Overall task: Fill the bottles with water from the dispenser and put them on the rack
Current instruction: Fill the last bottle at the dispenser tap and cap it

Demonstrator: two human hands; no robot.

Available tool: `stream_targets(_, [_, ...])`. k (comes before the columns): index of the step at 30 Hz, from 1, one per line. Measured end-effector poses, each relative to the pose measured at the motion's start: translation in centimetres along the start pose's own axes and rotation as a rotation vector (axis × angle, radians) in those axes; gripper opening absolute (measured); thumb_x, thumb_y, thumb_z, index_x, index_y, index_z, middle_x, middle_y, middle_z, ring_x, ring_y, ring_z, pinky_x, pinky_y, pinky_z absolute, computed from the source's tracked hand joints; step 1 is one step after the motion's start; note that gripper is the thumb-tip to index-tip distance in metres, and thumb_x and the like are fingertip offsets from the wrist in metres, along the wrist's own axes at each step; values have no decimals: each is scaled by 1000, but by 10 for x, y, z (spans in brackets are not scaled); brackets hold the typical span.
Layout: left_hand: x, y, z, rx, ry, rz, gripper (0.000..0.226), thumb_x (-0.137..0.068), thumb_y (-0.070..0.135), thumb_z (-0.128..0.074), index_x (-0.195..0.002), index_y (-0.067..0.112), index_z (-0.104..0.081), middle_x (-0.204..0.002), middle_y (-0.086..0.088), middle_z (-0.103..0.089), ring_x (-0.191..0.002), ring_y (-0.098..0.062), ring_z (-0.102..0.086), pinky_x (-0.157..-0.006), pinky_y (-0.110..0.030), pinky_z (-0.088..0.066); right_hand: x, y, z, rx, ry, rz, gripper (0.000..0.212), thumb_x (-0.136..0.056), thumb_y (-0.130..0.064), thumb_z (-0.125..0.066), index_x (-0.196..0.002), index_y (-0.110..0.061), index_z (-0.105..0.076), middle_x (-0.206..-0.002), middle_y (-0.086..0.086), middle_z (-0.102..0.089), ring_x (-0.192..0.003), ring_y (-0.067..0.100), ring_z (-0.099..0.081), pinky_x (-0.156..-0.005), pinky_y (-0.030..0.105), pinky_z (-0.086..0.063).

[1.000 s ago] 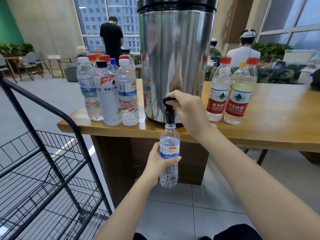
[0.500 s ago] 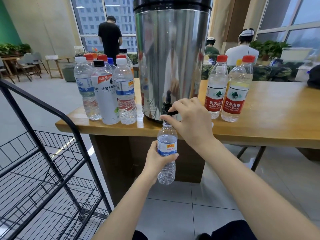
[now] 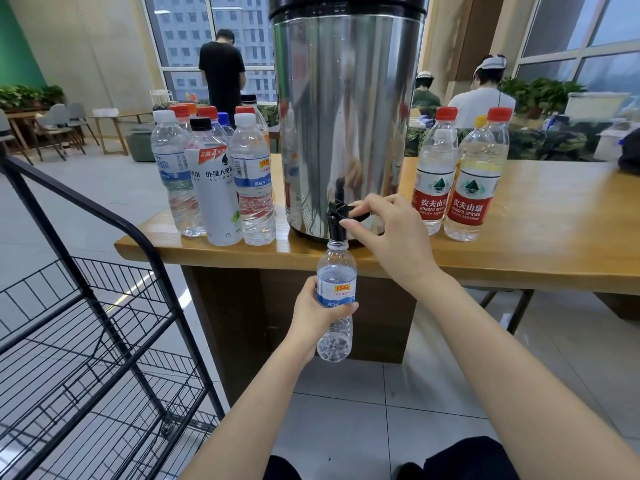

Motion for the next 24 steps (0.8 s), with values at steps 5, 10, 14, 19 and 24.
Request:
stream_targets(5, [-3, -1, -2, 2, 9, 7, 66, -73, 9, -84, -129, 21, -52, -122, 4, -63, -108, -10, -60, -73, -16, -50, -1, 4, -1, -72, -19, -11, 21, -89, -41, -63, -98, -22, -64, -100, -3, -67, -95, 14, -54, -78, 39, -49])
stream_targets(10, [-3, 0, -3, -4, 15, 14, 62, -74, 8, -83, -124, 25, -50, -122, 5, -61, -105, -8, -58, -70, -15, -49, 1, 4, -2, -78, -1, -16, 19, -90, -40, -63, -97, -22, -63, -98, -6, -66, -92, 12, -55, -75, 36, -48])
stream_targets(14, [-4, 0, -4, -1, 16, 14, 62, -74, 8, -83, -122, 27, -50, -123, 5, -61, -107, -9, -57, -73, -17, -47, 2, 4, -3, -81, 1, -8, 19, -90, -40, -63, -96, -22, -62, -96, -8, -66, -89, 11, -55, -72, 34, -47])
stream_targets(19, [-4, 1, -6, -2, 20, 5, 60, -74, 8, -83, -120, 28, -50, -122, 5, -61, -104, -7, -57, -69, -14, -48, 2, 4, -3, -91, -7, -5, 18, -91, -39, -63, -97, -22, -62, -97, -9, -65, -90, 10, -55, -71, 28, -44])
stream_targets(24, [-4, 0, -6, 5, 18, 10, 64, -74, 8, -83, -126, 23, -50, -125, 2, -61, -110, -10, -57, -79, -21, -48, 2, 4, -4, -93, -4, -7, 18, -91, -39, -63, -97, -22, -62, -96, -11, -64, -89, 10, -56, -72, 28, -45])
Point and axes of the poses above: each hand's wrist, its own x-axis away from the middle knuckle, its own z-axis out of the back of the hand, y = z × x, the point moved 4 cm from there along -x, towards the middle knuckle
